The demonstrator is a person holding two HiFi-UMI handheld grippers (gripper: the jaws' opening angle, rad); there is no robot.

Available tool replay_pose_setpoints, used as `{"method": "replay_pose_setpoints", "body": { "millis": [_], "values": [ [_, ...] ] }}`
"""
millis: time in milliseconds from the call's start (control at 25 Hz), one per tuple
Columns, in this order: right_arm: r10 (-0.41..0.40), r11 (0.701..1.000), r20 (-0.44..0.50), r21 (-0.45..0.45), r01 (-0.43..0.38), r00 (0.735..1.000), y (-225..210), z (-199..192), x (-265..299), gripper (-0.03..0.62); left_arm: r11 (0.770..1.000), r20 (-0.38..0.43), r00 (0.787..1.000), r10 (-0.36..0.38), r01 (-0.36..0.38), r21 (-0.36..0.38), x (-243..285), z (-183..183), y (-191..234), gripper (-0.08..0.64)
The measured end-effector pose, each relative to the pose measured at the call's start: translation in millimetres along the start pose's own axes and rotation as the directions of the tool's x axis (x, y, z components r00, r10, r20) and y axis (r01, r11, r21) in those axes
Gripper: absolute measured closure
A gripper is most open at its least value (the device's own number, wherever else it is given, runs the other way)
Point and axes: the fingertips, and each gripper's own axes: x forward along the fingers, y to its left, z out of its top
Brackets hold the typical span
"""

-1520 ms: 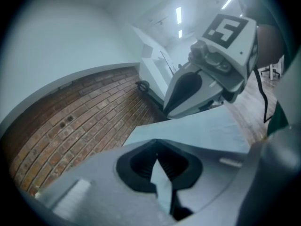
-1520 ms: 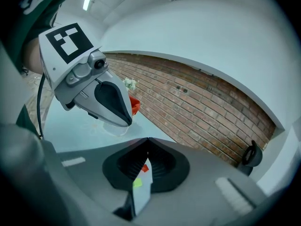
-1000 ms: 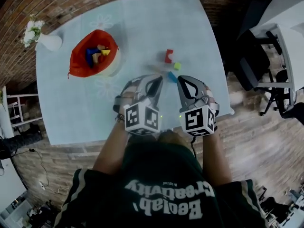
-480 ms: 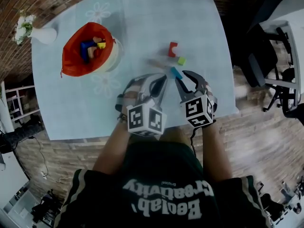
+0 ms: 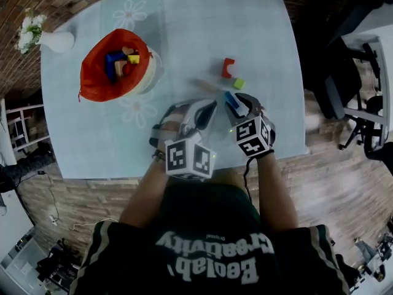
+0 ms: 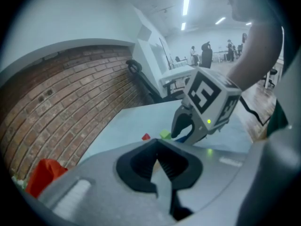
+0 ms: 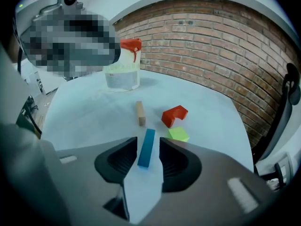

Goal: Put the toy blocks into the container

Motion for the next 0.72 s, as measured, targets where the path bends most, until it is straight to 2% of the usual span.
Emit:
{"method": "replay_pose_setpoints", "body": {
  "millis": [200, 240, 280, 520, 720],
  "values": [
    [0.014, 1.0, -0.04, 0.019, -0.013, 0.999, 0.7, -10.5, 11.2, 0.441, 1.0, -0.01, 1.0, 0.003, -0.003, -0.018, 1.2, -5.7, 3.2, 0.555],
    [0.004, 1.0, -0.043, 0.021, -0.003, 0.999, -0.2, -12.2, 13.8, 0.458, 1.0, -0.015, 1.0, 0.002, -0.002, -0.018, 1.2, -7.5, 3.7, 0.555],
    [-0.003, 1.0, -0.042, 0.028, 0.005, 0.999, -0.8, -12.8, 15.9, 0.512, 1.0, -0.022, 1.0, 0.001, -0.001, -0.015, 0.9, -9.4, 4.4, 0.555],
    [0.017, 0.996, -0.019, 0.087, -0.015, 1.0, -0.6, -11.9, 11.9, 0.515, 1.0, -0.022, 1.0, -0.001, 0.001, -0.014, 1.8, -9.4, 3.6, 0.555],
    [0.039, 0.999, 0.037, 0.035, -0.041, 0.999, 2.8, 2.5, 3.0, 0.515, 1.0, -0.016, 1.0, 0.002, -0.002, -0.019, -0.4, -8.7, 3.8, 0.555]
  ]
}}
